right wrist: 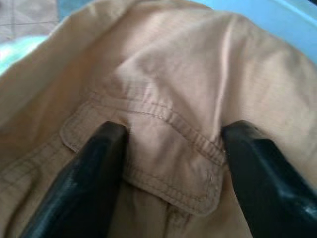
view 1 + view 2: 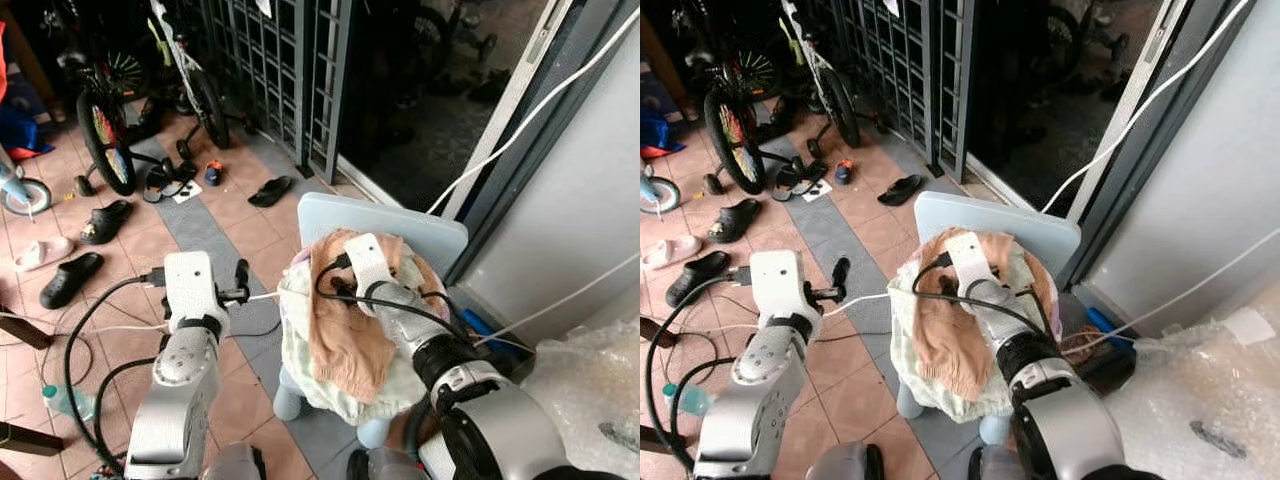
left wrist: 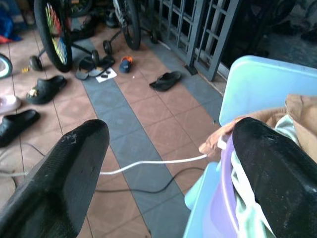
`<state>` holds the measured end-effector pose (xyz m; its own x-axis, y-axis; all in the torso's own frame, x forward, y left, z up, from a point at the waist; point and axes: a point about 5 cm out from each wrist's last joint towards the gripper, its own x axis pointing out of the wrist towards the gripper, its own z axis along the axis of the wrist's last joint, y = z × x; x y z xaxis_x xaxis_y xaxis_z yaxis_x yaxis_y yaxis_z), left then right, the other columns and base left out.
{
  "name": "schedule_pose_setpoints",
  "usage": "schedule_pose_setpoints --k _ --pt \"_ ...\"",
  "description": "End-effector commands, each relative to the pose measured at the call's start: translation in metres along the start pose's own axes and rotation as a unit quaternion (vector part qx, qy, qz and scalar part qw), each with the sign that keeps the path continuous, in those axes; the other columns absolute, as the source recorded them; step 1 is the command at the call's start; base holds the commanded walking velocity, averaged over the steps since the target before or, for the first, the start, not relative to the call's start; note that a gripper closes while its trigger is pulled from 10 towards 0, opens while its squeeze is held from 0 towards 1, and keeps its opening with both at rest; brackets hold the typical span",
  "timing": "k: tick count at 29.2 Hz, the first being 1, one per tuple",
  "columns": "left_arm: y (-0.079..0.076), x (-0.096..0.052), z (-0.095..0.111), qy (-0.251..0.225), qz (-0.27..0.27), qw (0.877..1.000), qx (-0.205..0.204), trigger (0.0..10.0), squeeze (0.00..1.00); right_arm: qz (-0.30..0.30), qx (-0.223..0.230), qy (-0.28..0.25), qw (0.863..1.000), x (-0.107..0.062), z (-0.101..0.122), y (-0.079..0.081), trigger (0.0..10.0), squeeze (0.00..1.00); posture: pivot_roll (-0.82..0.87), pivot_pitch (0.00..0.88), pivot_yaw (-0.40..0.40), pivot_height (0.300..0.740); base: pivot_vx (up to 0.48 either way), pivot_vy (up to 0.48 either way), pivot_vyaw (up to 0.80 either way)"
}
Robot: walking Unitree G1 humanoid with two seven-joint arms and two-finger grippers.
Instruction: Clothes washing
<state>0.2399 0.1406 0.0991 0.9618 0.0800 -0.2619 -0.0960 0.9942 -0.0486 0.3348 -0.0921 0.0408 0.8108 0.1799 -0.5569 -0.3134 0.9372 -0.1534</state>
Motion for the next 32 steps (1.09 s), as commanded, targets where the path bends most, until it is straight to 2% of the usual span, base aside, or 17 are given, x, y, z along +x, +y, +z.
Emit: schedule_pose_setpoints --k 1,7,11,14,15,17,18,21,24,25,29,32 --pt "-0.001 -0.004 0.003 -0.003 0.004 1.0 0.0 10.0 0.0 -0.016 0.009 0.011 1.0 -0.001 -0.01 -0.007 0.0 0.0 0.03 0.117 -0.047 0.74 0.0 0.0 0.0" --pt "0.013 -0.022 -0.001 0.001 0.027 1.0 -0.004 10.0 0.0 -0.023 0.022 0.008 0.999 -0.002 -0.016 -0.011 0.0 0.0 0.04 0.137 -0.059 0.74 0.0 0.0 0.0" --pt "0.025 -0.03 -0.011 0.028 0.028 0.999 -0.002 10.0 0.0 -0.022 0.03 -0.001 0.999 -0.002 -0.014 -0.011 0.0 0.0 0.04 0.143 -0.063 0.74 0.0 0.0 0.0" --pt "0.027 -0.034 -0.014 0.022 -0.029 0.999 0.003 10.0 0.0 -0.021 0.035 -0.013 0.999 -0.001 -0.009 -0.012 0.0 0.0 0.04 0.144 -0.064 0.74 0.0 0.0 0.0" --pt "0.027 -0.034 -0.014 0.022 -0.029 0.999 0.003 10.0 0.0 -0.021 0.035 -0.013 0.999 -0.001 -0.009 -0.012 0.0 0.0 0.04 0.144 -0.064 0.74 0.0 0.0 0.0" --pt "0.022 -0.036 -0.018 0.026 -0.088 0.996 0.013 10.0 0.0 -0.02 0.04 -0.018 0.999 -0.001 -0.005 -0.013 0.0 0.0 0.04 0.138 -0.064 0.74 0.0 0.0 0.0" --pt "0.022 -0.036 -0.018 0.027 -0.093 0.995 0.015 10.0 0.0 -0.019 0.041 -0.018 0.999 -0.001 -0.005 -0.013 0.0 0.0 0.04 0.138 -0.064 0.74 0.0 0.0 0.0" --pt "0.011 -0.04 -0.024 0.053 -0.164 0.985 0.024 10.0 0.0 -0.015 0.051 -0.036 0.998 -0.001 0.003 -0.013 0.0 0.0 0.04 0.128 -0.06 0.74 0.0 0.0 0.0" --pt "0.009 -0.041 -0.025 0.055 -0.177 0.982 0.025 10.0 0.0 -0.015 0.054 -0.041 0.998 -0.001 0.005 -0.013 0.0 0.0 0.04 0.121 -0.057 0.74 0.0 0.0 0.0" --pt "0.008 -0.04 -0.025 0.054 -0.191 0.979 0.042 10.0 0.0 -0.016 0.059 -0.049 0.997 -0.001 0.008 -0.014 0.0 0.0 0.04 0.11 -0.054 0.74 0.0 0.0 0.0" --pt "0.014 -0.035 -0.025 0.049 -0.183 0.979 0.073 10.0 0.0 -0.011 0.069 -0.07 0.995 -0.002 0.015 -0.017 0.0 0.0 0.04 0.084 -0.046 0.74 0.0 0.0 0.0" --pt "0.016 -0.03 -0.025 0.048 -0.183 0.979 0.071 10.0 0.0 -0.008 0.079 -0.082 0.993 -0.002 0.019 -0.019 0.0 0.0 0.05 0.066 -0.043 0.74 0.0 0.0 0.0"
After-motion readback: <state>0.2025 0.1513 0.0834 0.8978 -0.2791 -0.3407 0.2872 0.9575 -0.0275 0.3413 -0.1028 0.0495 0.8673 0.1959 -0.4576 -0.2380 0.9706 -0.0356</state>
